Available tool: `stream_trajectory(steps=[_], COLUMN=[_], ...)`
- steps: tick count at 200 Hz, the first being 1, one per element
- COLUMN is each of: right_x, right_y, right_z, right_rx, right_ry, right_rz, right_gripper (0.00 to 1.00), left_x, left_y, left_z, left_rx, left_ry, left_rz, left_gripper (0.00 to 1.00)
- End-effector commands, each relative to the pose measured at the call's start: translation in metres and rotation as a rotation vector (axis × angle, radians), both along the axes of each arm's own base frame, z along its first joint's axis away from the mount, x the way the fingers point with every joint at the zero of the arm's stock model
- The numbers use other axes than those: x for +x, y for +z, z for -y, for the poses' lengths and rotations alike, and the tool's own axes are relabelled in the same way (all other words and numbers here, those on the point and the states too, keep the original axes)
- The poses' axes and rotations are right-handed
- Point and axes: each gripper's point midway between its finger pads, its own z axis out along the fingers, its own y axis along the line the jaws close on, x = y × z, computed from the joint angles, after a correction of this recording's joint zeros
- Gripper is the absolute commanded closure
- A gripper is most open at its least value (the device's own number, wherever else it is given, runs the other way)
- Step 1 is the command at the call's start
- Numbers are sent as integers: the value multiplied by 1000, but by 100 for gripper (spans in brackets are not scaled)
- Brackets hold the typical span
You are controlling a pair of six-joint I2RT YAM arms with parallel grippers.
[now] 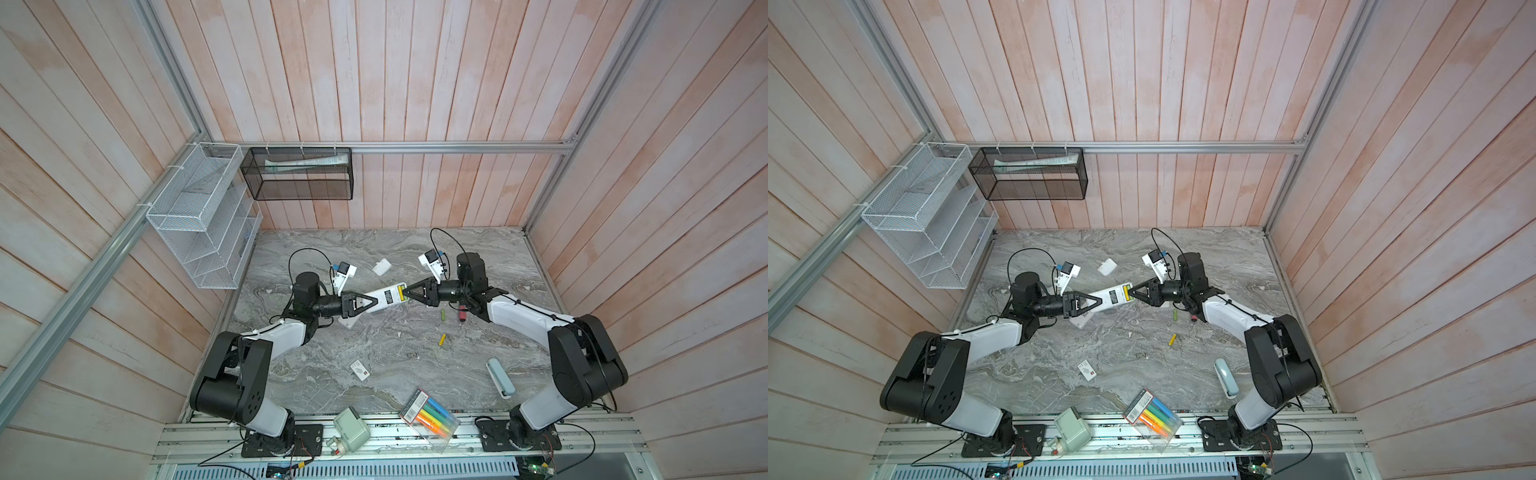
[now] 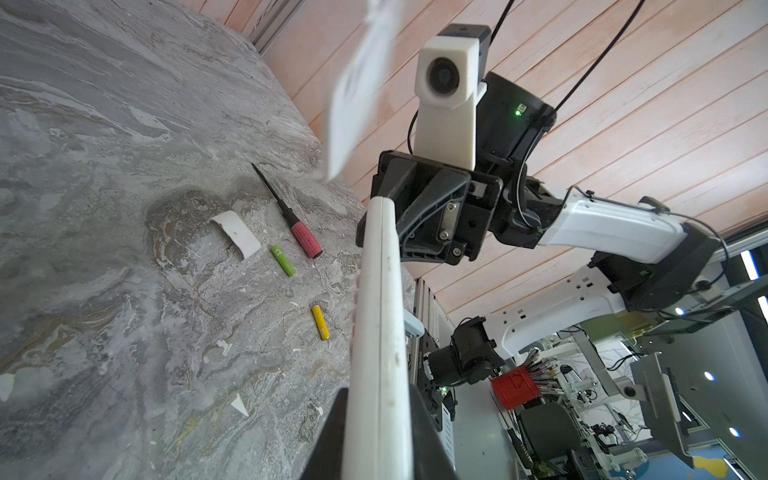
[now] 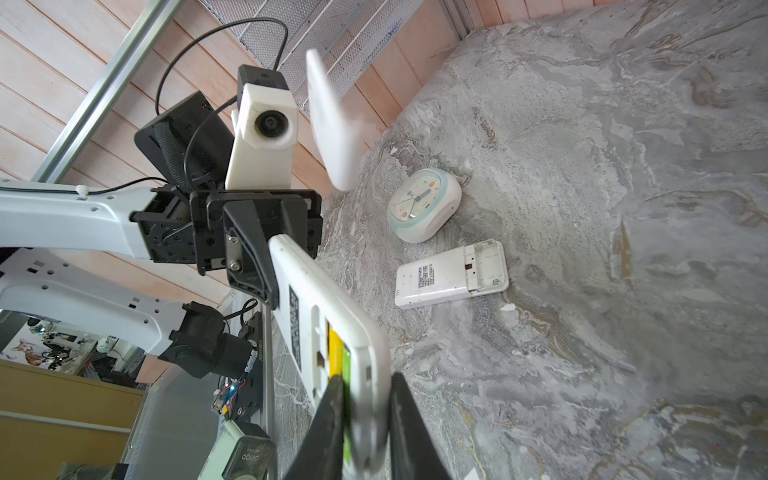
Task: Unload the batteries from the remote control
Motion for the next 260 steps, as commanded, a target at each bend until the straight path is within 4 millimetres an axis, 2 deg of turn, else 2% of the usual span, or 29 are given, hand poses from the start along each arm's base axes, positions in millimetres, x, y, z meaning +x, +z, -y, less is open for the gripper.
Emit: stream_trajectory(steps=[1, 65, 108, 121, 135, 173, 211, 227, 241, 260], right_x=[4, 6, 1, 3, 2, -7, -26, -36, -41, -48], right_y=[4, 2, 16, 13, 10, 13, 16, 12, 10, 6], right_z=[6, 5, 9, 13, 16, 16, 4, 0, -3, -9], right_rx=[41, 41, 17, -42, -110, -267, -406, -445, -461, -474], right_ry=[-10, -12, -3, -28, -43, -78, -9, 41, 74, 137], right_rz=[-26, -8, 85, 127, 201, 482, 855, 990, 1070, 1135], right_gripper=[93, 95, 77, 72, 62, 45, 38, 33, 26, 23], left_x=[16, 14, 16, 16, 15, 10, 4, 2, 0, -3], left_y=[6, -3, -5, -10, -15, -25, -22, -20, -19, -19], left_z=[-14, -18, -21, -22, -23, -24, -21, -19, -18, -16], left_rx=[-11, 11, 65, 109, 149, 213, 190, 185, 181, 179], left_ry=[108, 127, 139, 133, 123, 89, 36, 20, 9, -9], left_rz=[15, -5, 18, 28, 43, 49, 51, 55, 57, 58], left_gripper=[100, 100, 100, 100, 100, 100, 100, 100, 100, 100])
